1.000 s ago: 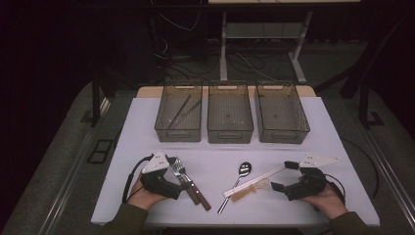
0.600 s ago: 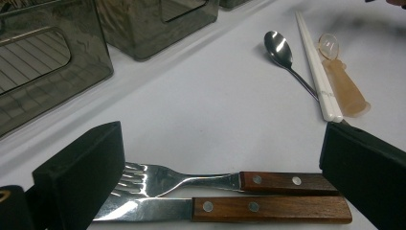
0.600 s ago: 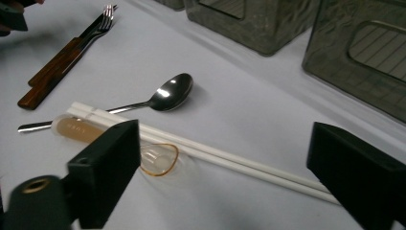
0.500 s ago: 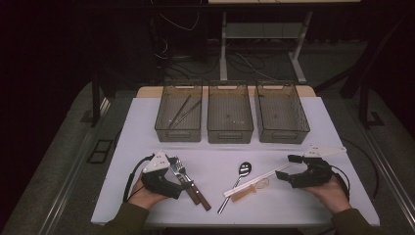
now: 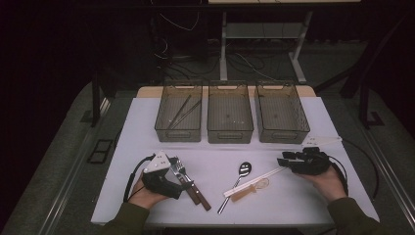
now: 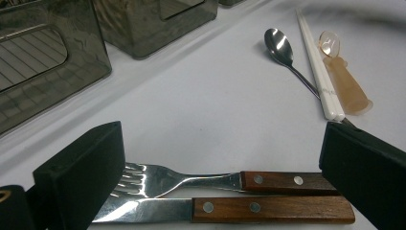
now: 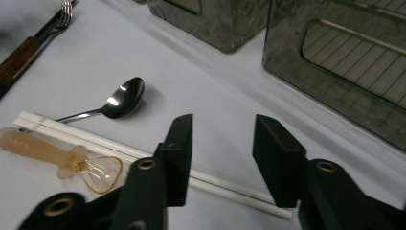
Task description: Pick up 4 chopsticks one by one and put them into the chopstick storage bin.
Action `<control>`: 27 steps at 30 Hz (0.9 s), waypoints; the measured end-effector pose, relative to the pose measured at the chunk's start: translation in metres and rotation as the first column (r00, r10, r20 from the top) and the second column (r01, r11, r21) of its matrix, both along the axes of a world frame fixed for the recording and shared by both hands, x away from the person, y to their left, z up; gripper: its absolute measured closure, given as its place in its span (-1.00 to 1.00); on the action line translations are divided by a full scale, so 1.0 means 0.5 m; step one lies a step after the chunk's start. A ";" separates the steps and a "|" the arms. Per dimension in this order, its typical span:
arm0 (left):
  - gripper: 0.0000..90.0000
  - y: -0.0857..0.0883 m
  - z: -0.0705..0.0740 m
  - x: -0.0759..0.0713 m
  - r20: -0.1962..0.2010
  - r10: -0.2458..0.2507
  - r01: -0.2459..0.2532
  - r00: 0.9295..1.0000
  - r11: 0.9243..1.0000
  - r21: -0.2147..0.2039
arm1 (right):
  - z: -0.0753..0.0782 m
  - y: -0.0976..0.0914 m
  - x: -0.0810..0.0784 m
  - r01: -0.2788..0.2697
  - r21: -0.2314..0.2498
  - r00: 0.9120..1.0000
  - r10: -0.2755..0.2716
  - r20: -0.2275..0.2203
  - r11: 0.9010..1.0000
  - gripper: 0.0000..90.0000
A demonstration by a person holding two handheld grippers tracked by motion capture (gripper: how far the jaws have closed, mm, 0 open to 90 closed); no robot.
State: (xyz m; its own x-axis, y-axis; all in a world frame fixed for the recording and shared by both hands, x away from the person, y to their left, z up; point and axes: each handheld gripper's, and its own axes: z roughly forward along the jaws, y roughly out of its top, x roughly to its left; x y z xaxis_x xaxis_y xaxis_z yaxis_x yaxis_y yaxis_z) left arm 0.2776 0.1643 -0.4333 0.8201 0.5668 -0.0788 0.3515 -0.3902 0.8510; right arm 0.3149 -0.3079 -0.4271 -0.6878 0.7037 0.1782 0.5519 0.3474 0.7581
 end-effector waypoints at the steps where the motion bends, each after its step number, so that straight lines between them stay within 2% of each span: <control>1: -0.99 0.000 0.000 0.000 0.000 0.000 0.000 1.000 1.000 0.000 | -0.003 -0.001 0.003 -0.001 -0.008 1.000 0.000 -0.009 1.000 0.53; 5: -0.99 0.000 0.000 0.000 0.000 0.001 -0.001 1.000 1.000 -0.001 | -0.013 -0.005 0.016 0.011 -0.043 0.999 -0.013 -0.037 0.999 0.84; 8: -0.99 0.000 0.000 0.000 0.003 0.000 0.000 1.000 1.000 -0.001 | -0.021 -0.009 0.027 0.017 -0.074 0.999 -0.020 -0.047 0.997 0.99; 13: -0.99 0.000 -0.001 0.000 0.001 0.001 -0.001 1.000 1.000 -0.001 | -0.029 -0.012 0.042 0.031 -0.122 0.997 -0.039 -0.066 0.992 1.00; 21: -0.99 -0.001 -0.001 0.000 -0.001 -0.003 0.003 1.000 1.000 -0.004 | -0.038 -0.014 0.044 0.025 -0.169 0.995 -0.041 -0.096 0.985 1.00; 27: -0.99 -0.001 -0.001 0.000 -0.004 -0.003 0.003 1.000 1.000 -0.004 | -0.038 -0.017 0.042 0.019 -0.176 0.995 -0.037 -0.098 0.984 1.00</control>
